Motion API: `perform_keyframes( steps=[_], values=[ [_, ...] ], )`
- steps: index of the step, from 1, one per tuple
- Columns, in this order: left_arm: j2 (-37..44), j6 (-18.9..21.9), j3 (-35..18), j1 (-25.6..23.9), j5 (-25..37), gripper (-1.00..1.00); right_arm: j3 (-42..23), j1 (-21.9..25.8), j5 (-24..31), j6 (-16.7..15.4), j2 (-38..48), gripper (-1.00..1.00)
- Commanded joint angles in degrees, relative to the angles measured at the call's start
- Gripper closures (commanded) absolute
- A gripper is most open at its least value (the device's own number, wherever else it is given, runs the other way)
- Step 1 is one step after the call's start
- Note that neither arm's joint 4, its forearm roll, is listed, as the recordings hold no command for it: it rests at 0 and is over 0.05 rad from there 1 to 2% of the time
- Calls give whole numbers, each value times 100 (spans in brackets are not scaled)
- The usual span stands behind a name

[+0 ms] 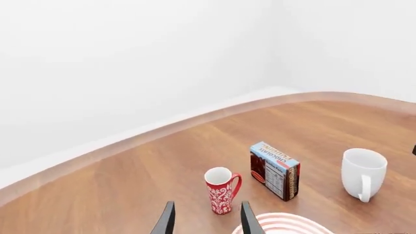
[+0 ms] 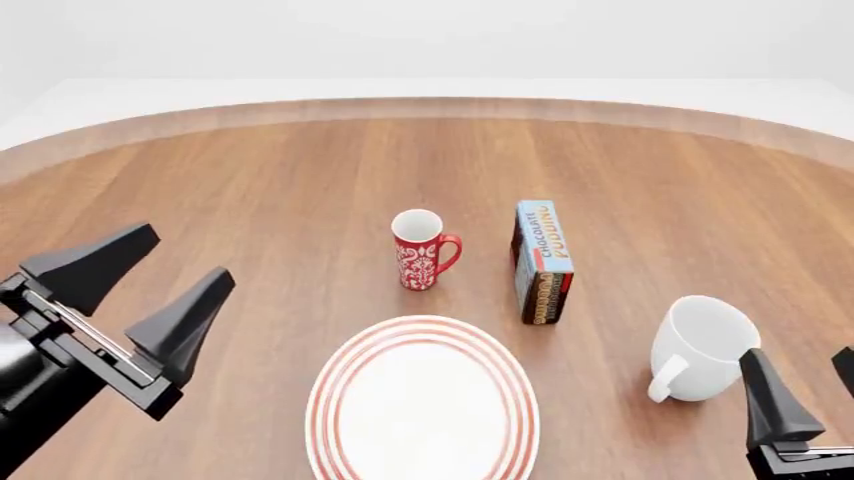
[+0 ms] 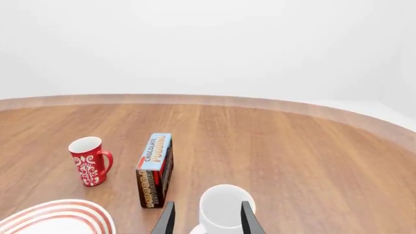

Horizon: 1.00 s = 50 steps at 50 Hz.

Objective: Pick up the white mug and put it on the plate, and put the chocolate pudding to the right of the plate.

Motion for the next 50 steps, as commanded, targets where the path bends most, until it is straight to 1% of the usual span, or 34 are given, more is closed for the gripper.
perform_keyframes(
  steps=[1, 26, 28, 41, 50],
  values=[
    [382, -23, -152, -339, -199, -100, 0, -2, 9, -1, -10, -100],
    [1216, 41, -426, -1062, -571, -100, -2, 10, -13, 7, 6, -100],
    [1397, 52, -468, -1180, -665, -100, -2, 11, -16, 10, 10, -100],
    [1931, 86, -750, -1698, -871, -100, -1, 27, -3, 20, -5, -100],
    [2155, 103, -857, -1916, -954, -100, 0, 31, -2, 23, -2, -100]
  ],
)
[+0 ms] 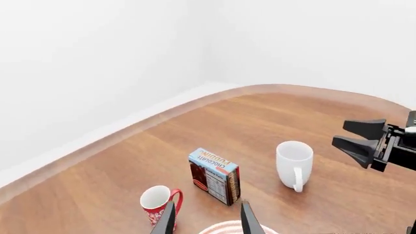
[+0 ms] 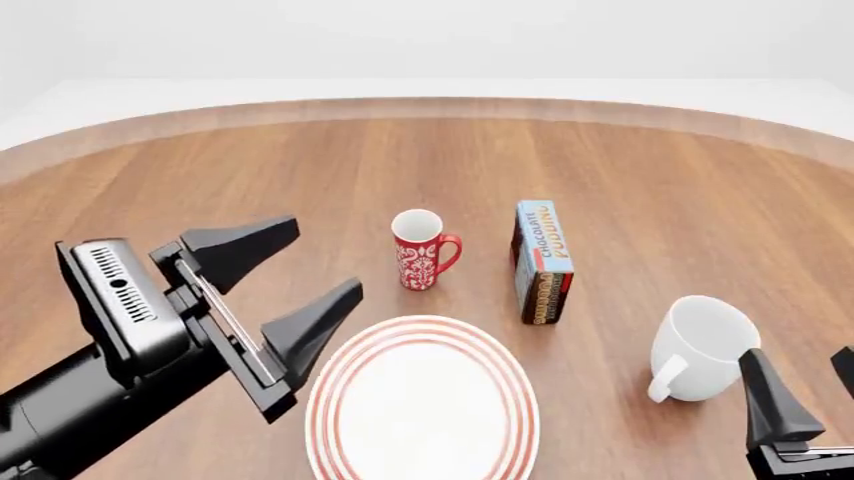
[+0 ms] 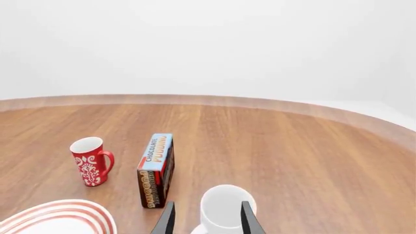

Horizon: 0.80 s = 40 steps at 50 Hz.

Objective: Pick up the white mug and put it on the plate, and put the chocolate pudding to the right of the plate.

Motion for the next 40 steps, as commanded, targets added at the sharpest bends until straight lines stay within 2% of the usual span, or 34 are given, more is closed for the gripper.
perform_keyframes(
  steps=[1, 40],
  values=[
    [349, 22, -168, -326, -135, -100, 1, 7, -1, 6, 3, -100],
    [1723, -220, -410, -921, -764, -100, 2, 2, -6, -1, 2, -100]
  ],
)
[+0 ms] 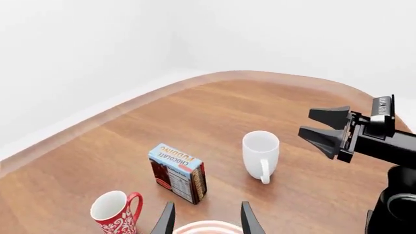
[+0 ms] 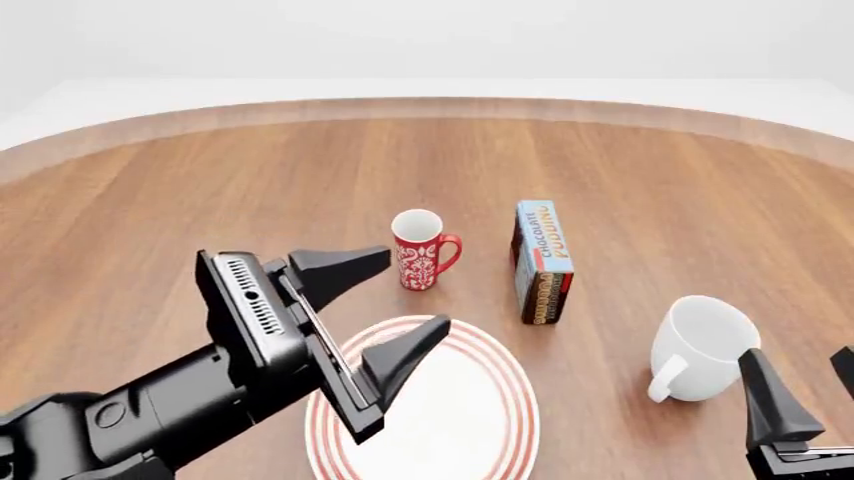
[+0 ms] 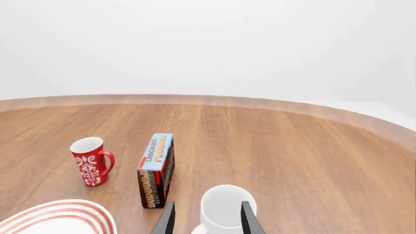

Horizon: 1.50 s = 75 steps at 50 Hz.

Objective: Pick up the white mug and put it on the plate, and put the chocolate pudding to the right of the plate.

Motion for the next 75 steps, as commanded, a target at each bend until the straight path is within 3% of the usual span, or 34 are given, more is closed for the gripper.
perform_keyframes(
  steps=[1, 38, 75],
  values=[
    [388, -65, -82, -194, -164, -100, 0, -3, 3, 3, -4, -100],
    [1460, -254, -632, -616, -296, -100, 0, 6, 9, 5, -11, -100],
    [2246, -373, -1332, -1063, -12, -100, 0, 9, 9, 7, -12, -100]
  ],
)
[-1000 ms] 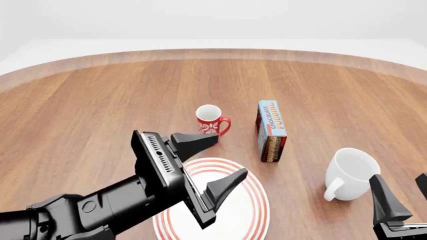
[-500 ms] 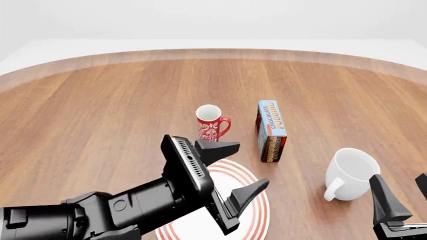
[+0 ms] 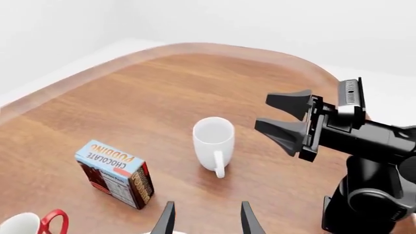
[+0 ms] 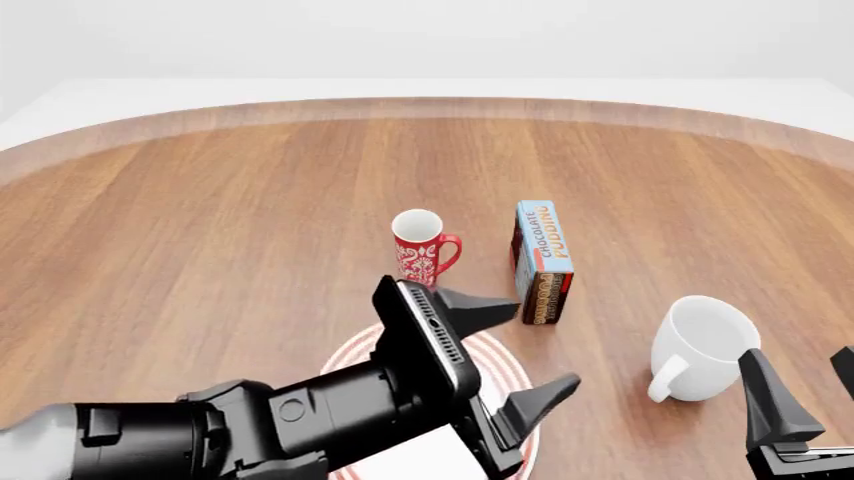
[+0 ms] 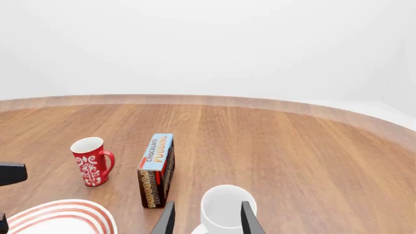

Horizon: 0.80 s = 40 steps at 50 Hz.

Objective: Pick up the white mug and put it on the plate, and put the chocolate pudding to the right of the plate.

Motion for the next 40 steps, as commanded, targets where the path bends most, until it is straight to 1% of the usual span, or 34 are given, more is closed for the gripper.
perform_keyframes(
  steps=[1, 22, 40],
  values=[
    [297, -48, -212, -136, 59, -100, 0, 3, 0, -3, -3, -100],
    [618, -130, -403, -161, 15, -100, 0, -2, 0, 2, 1, -100],
    [1004, -96, -813, -99, 199, -100, 0, -1, 0, -1, 1, -100]
  ],
)
